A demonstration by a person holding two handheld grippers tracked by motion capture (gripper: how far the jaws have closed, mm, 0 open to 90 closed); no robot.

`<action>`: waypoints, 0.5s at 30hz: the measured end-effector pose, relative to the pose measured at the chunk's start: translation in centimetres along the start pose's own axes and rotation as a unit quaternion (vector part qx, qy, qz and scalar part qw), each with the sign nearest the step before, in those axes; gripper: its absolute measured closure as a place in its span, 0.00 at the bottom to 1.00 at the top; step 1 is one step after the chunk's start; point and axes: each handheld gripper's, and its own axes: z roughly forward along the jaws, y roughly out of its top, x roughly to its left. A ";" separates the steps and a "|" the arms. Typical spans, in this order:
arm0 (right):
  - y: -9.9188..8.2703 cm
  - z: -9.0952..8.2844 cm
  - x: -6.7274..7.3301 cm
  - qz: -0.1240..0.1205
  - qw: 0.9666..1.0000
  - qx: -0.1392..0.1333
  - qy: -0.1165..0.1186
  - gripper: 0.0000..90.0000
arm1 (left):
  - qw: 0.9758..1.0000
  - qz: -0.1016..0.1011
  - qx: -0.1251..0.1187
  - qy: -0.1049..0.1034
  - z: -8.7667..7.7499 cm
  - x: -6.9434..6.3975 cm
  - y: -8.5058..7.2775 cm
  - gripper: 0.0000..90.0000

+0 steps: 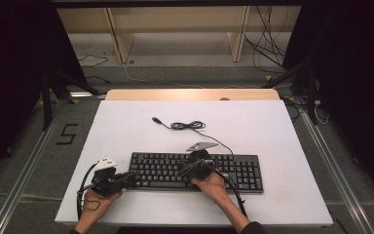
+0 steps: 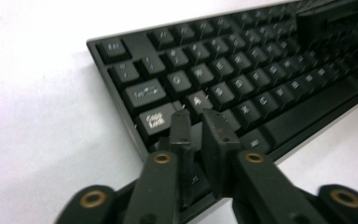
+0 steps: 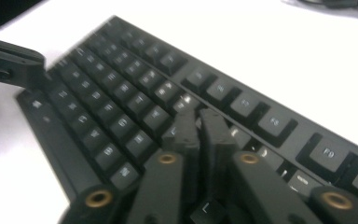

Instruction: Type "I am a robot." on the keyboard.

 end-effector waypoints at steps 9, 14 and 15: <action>0.3 -1.4 0.2 -0.003 0.999 -0.025 0.028 0.68 | 0.999 -0.002 -0.028 -0.026 -0.4 -0.4 0.2 0.70; 0.4 -2.0 0.4 -0.004 0.999 -0.032 0.043 0.56 | 0.999 0.002 -0.038 -0.035 -0.5 -0.6 0.3 0.56; 0.4 -2.0 0.5 -0.004 0.998 -0.032 0.045 0.55 | 0.998 0.000 -0.041 -0.037 -0.5 -0.6 0.3 0.54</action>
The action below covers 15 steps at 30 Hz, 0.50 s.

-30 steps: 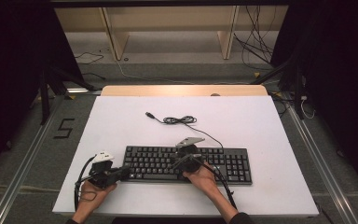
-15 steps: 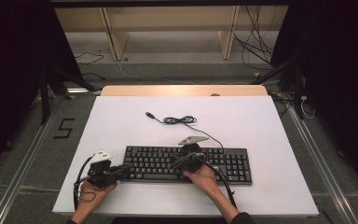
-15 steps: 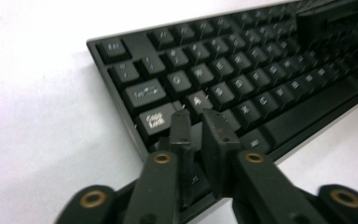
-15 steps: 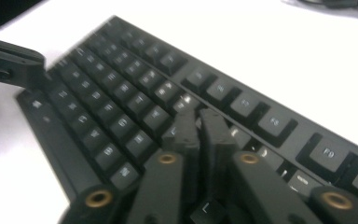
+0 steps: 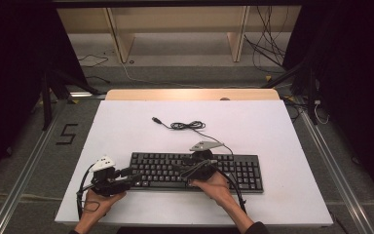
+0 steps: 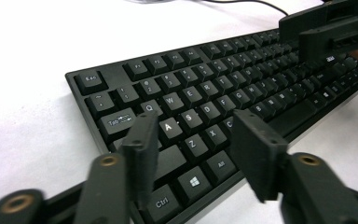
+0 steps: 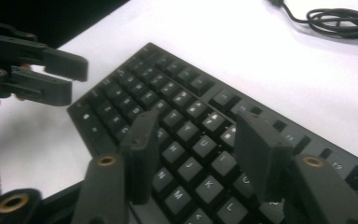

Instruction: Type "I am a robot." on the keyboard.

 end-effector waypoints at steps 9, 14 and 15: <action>-0.1 -0.3 0.7 -0.005 1.000 0.005 0.015 0.46 | 1.000 -0.001 -0.021 -0.005 -0.2 -0.2 0.1 0.37; -0.3 -0.4 1.2 -0.008 1.000 0.006 0.025 0.46 | 0.999 -0.001 -0.032 -0.009 -0.3 -0.3 0.2 0.33; -0.3 -0.4 1.3 -0.009 1.000 0.006 0.027 0.47 | 0.999 -0.001 -0.035 -0.009 -0.3 -0.3 0.2 0.33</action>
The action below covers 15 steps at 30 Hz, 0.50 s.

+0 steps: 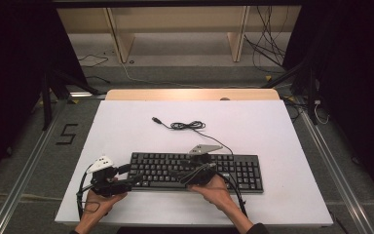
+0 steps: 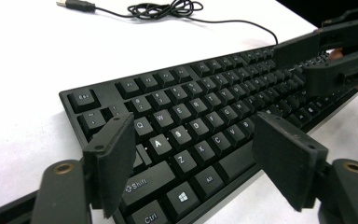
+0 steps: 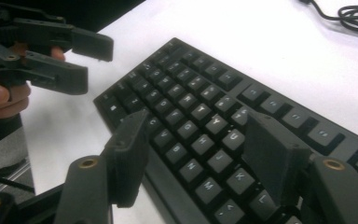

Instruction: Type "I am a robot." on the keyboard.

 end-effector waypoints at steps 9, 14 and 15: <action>-0.6 0.0 1.1 -0.017 1.000 0.011 0.009 0.71 | 1.000 -0.001 -0.003 0.001 -0.1 0.1 0.0 0.30; -1.0 0.2 1.5 -0.025 0.999 0.022 0.007 0.85 | 1.000 -0.002 -0.004 0.000 -0.1 0.0 0.0 0.29; -1.1 0.2 1.5 -0.027 0.999 0.023 0.006 0.87 | 1.000 0.000 -0.004 0.000 -0.2 0.1 0.0 0.29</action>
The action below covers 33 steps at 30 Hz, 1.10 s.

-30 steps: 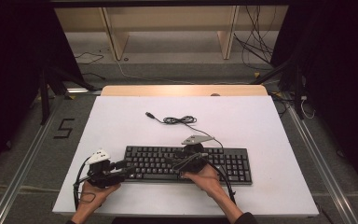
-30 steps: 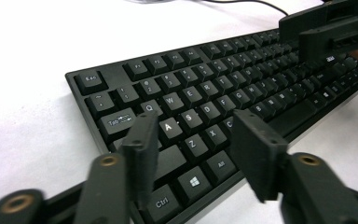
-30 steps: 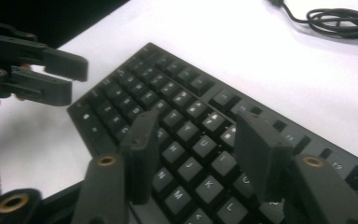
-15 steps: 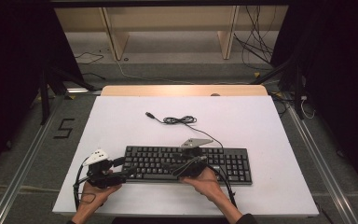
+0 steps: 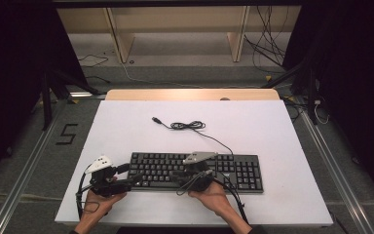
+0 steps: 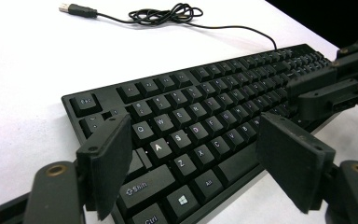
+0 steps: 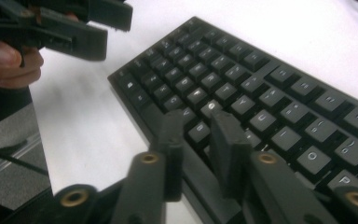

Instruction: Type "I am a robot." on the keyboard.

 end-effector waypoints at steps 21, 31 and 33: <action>-1.3 1.1 0.2 -0.006 0.999 0.032 -0.008 1.00 | 1.000 0.003 0.001 0.000 0.0 -0.1 0.0 0.29; -1.6 1.5 0.2 -0.013 0.999 0.045 -0.016 1.00 | 1.000 0.002 0.001 0.000 0.0 -0.1 0.0 0.29; -1.6 1.6 0.2 -0.011 0.999 0.049 -0.016 1.00 | 1.000 0.002 0.001 0.001 0.0 -0.1 0.0 0.29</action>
